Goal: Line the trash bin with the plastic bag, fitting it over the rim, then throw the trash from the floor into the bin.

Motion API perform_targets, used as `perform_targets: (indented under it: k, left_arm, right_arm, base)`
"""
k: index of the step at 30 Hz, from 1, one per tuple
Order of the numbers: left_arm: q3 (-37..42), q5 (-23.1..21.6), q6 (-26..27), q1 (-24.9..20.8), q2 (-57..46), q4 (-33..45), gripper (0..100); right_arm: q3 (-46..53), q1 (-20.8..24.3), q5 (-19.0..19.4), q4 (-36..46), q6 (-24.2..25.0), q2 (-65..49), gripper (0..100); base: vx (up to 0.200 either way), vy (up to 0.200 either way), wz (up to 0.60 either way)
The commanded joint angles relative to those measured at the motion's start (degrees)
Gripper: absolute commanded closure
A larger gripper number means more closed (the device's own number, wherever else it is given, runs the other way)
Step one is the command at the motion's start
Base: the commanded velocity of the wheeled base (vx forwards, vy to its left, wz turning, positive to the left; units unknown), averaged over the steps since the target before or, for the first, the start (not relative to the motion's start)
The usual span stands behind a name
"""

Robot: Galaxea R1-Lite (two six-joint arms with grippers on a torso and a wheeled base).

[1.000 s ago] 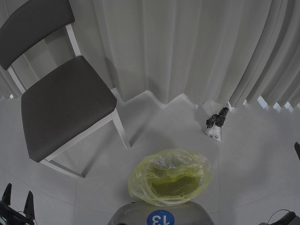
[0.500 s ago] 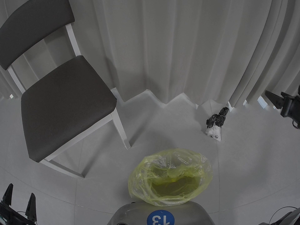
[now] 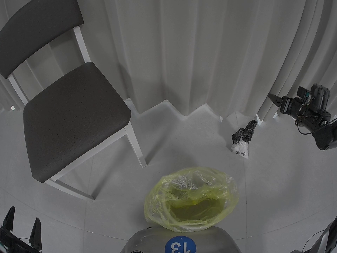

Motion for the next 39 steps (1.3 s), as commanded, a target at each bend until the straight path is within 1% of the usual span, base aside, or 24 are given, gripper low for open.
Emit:
perform_targets:
  k: [1, 5, 7, 10, 11, 18, 19, 24, 39]
  left_arm:
    - [0.06, 0.21, 0.85, 0.01, -0.9, -0.08, 0]
    - [-0.02, 0.12, 0.5, 0.01, -0.9, -0.08, 0]
    - [-0.02, 0.03, 0.5, 0.01, -0.9, -0.08, 0]
    - [-0.02, -0.14, 0.77, 0.01, -0.9, 0.01, 0]
    - [-0.02, -0.14, 0.85, 0.01, -0.9, 0.01, 0]
    - [-0.02, -0.05, 1.12, 0.01, -0.9, -0.08, 0]
    - [0.06, 0.3, 1.47, 0.01, -0.9, -0.17, 0]
    - [0.15, 1.35, 2.0, 0.1, -0.9, -0.34, 0]
    - [0.15, 1.35, 2.17, 0.01, -0.9, -0.26, 0]
  right_arm:
    - [-2.78, -1.02, 0.19, -2.18, 0.43, 9.2, 0]
    - [-2.69, -1.64, 0.27, -5.87, 0.16, 12.8, 0]
    - [-2.78, -1.81, 0.63, -5.96, 0.16, 13.6, 0]
    - [-2.87, -2.25, 3.0, -6.04, 0.16, 14.65, 0]
    - [-2.87, -2.34, 3.26, -6.13, 0.16, 15.09, 0]
    - [-3.49, -2.34, 3.53, -7.1, 0.25, 17.11, 0]
    - [-3.4, -2.34, 3.53, -8.15, 0.16, 17.73, 0]
    - [-3.4, -2.34, 3.53, -8.5, 0.07, 18.78, 0]
    - [-4.28, -2.51, 3.53, -8.77, -0.1, 22.56, 0]
  base:
    - [0.0, 0.0, 0.0]
    - [0.0, 0.0, 0.0]
    - [0.0, 0.0, 0.0]
    - [0.0, 0.0, 0.0]
    - [0.0, 0.0, 0.0]
    - [0.0, 0.0, 0.0]
    - [0.0, 0.0, 0.0]
    - [0.0, 0.0, 0.0]
    - [0.2, 0.0, 0.0]
